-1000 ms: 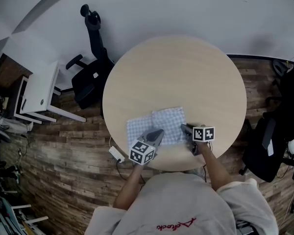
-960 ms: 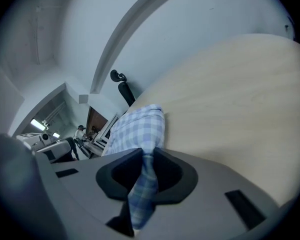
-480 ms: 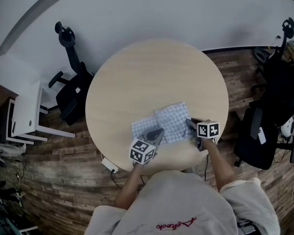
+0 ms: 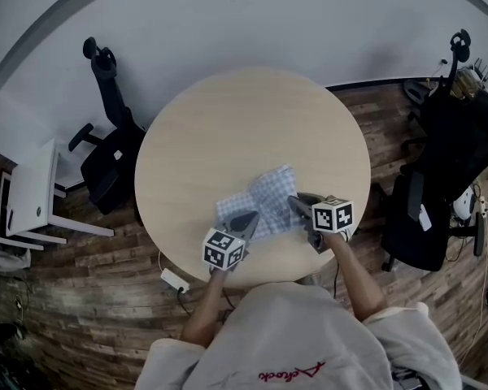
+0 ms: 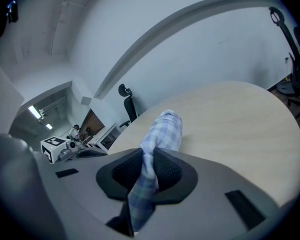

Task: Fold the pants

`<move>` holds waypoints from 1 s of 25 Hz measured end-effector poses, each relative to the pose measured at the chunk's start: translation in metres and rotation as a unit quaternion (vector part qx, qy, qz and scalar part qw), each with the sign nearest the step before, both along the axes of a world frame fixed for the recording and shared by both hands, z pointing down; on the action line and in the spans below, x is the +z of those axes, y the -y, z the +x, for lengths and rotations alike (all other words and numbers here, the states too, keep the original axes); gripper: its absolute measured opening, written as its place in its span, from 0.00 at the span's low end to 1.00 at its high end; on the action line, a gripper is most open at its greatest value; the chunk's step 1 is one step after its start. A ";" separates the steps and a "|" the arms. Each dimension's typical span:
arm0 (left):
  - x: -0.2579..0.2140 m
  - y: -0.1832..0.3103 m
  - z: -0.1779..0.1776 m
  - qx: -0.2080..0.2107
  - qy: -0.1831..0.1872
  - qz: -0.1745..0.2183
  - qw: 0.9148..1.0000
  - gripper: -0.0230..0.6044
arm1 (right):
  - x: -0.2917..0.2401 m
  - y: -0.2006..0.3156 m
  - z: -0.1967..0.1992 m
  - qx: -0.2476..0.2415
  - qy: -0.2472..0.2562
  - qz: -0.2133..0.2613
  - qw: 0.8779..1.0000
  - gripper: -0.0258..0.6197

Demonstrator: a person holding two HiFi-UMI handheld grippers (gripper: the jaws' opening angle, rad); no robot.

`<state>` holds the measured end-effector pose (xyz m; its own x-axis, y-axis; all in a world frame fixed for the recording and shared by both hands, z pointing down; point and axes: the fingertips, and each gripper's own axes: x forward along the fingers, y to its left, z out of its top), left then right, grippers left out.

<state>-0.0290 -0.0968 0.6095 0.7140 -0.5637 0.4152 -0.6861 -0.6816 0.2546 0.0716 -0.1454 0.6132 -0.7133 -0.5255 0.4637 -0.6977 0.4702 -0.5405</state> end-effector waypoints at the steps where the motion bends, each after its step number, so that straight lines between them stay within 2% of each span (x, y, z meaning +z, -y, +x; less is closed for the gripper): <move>1: -0.001 -0.002 -0.007 -0.003 -0.002 0.002 1.000 0.09 | -0.007 -0.005 -0.011 -0.008 -0.003 0.005 1.000 0.17; 9: -0.005 -0.027 -0.066 -0.047 -0.016 0.017 0.999 0.09 | -0.018 -0.038 -0.098 -0.050 -0.034 0.014 0.998 0.17; 13: -0.010 -0.042 -0.112 -0.081 -0.019 0.016 0.996 0.09 | -0.011 -0.046 -0.151 -0.077 -0.065 0.011 0.995 0.17; 19: -0.006 -0.070 -0.190 -0.161 -0.017 0.005 0.987 0.09 | 0.019 -0.052 -0.227 -0.128 -0.135 0.007 0.983 0.20; 23: -0.001 -0.090 -0.223 -0.203 -0.012 -0.004 0.979 0.09 | 0.059 -0.077 -0.270 -0.198 -0.162 -0.019 0.967 0.23; 25: 0.000 -0.102 -0.235 -0.218 -0.010 -0.007 0.976 0.09 | 0.078 -0.088 -0.281 -0.206 -0.176 -0.026 0.962 0.24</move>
